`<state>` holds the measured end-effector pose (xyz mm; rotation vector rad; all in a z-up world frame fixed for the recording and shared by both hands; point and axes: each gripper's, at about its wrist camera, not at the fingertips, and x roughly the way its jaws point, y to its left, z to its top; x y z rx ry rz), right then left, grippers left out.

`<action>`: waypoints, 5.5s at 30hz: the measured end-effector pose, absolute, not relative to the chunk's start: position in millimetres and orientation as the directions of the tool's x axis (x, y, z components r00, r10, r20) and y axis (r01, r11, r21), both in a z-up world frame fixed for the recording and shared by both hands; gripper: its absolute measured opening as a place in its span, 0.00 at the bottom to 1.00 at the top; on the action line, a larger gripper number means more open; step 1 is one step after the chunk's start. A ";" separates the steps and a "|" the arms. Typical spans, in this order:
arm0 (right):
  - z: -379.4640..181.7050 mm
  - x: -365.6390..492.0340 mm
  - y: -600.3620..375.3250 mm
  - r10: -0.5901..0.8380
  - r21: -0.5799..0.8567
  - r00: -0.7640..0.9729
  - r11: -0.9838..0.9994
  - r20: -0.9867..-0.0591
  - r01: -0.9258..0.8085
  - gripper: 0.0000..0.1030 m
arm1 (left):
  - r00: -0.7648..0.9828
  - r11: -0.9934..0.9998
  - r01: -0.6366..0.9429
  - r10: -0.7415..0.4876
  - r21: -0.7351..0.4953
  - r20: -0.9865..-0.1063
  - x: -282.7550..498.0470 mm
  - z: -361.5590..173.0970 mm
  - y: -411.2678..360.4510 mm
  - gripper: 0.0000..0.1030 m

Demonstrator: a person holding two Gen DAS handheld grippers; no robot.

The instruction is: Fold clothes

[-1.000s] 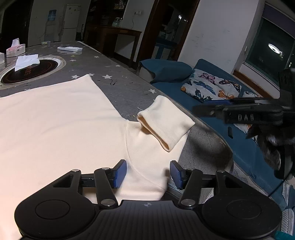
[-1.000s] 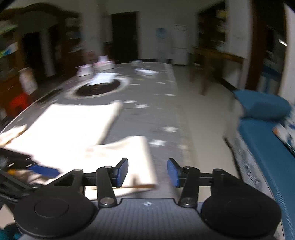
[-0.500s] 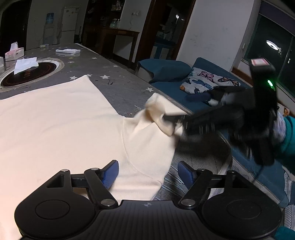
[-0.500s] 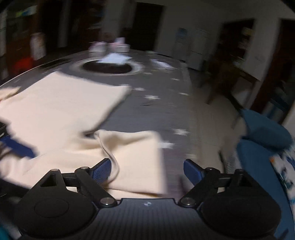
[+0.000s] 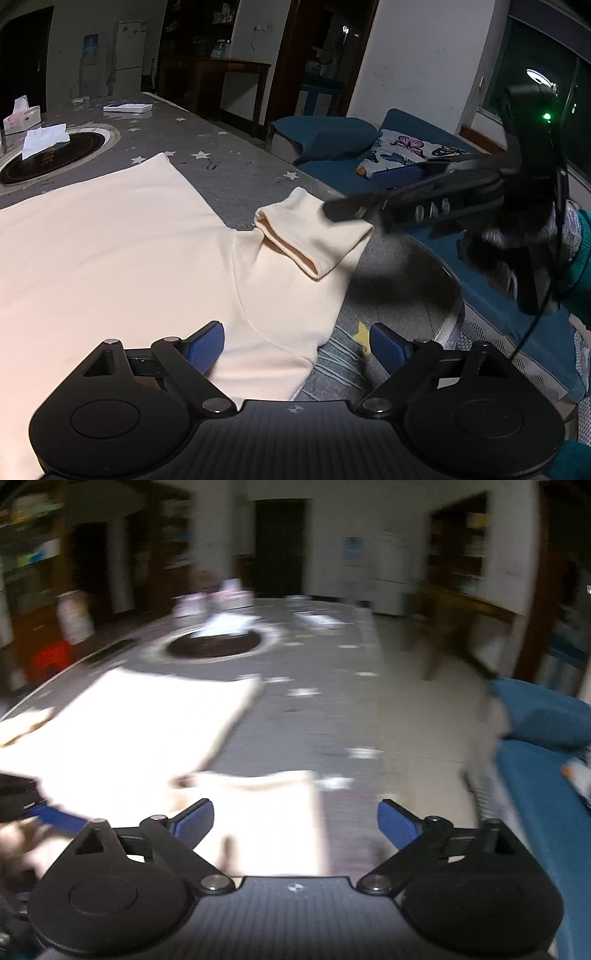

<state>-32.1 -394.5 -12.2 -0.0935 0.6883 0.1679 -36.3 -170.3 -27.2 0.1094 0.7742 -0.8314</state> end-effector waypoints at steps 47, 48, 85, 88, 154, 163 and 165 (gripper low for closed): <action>-16.2 -17.9 -420.0 -0.327 -0.450 0.818 0.888 -0.473 0.094 0.89 | 0.439 0.684 0.714 -0.605 -0.151 -0.665 -45.0 -29.5 -166.5 0.93; -12.6 -20.9 -421.7 -0.309 -0.422 0.819 0.902 -0.483 0.091 0.89 | 0.439 0.684 0.714 -0.604 -0.150 -0.665 -45.1 -29.5 -166.7 0.93; -25.2 -80.1 -347.9 0.075 -0.500 0.810 0.753 -0.581 -0.428 1.00 | 0.472 0.712 0.687 -0.589 -0.145 -0.655 -44.3 -18.8 -154.1 0.91; -28.6 -87.1 -332.0 0.095 -0.557 0.814 0.684 -0.573 -0.472 1.00 | 0.504 0.731 0.667 -0.583 -0.142 -0.637 -41.5 -12.1 -143.6 0.91; -42.7 25.1 -406.2 0.078 0.003 0.727 0.995 -0.682 -0.103 0.86 | 0.557 0.816 0.532 -0.537 -0.224 -0.633 -36.0 -21.0 -93.4 0.89; -39.8 14.4 -385.2 0.081 -0.029 0.753 0.991 -0.653 -0.131 0.93 | 0.727 0.936 0.301 -0.348 -0.181 -0.592 -15.3 -2.4 -3.9 0.80; -39.9 12.8 -376.3 0.094 -0.032 0.757 0.988 -0.646 -0.150 0.97 | 0.752 0.953 0.268 -0.297 -0.139 -0.588 -13.0 -1.0 12.3 0.76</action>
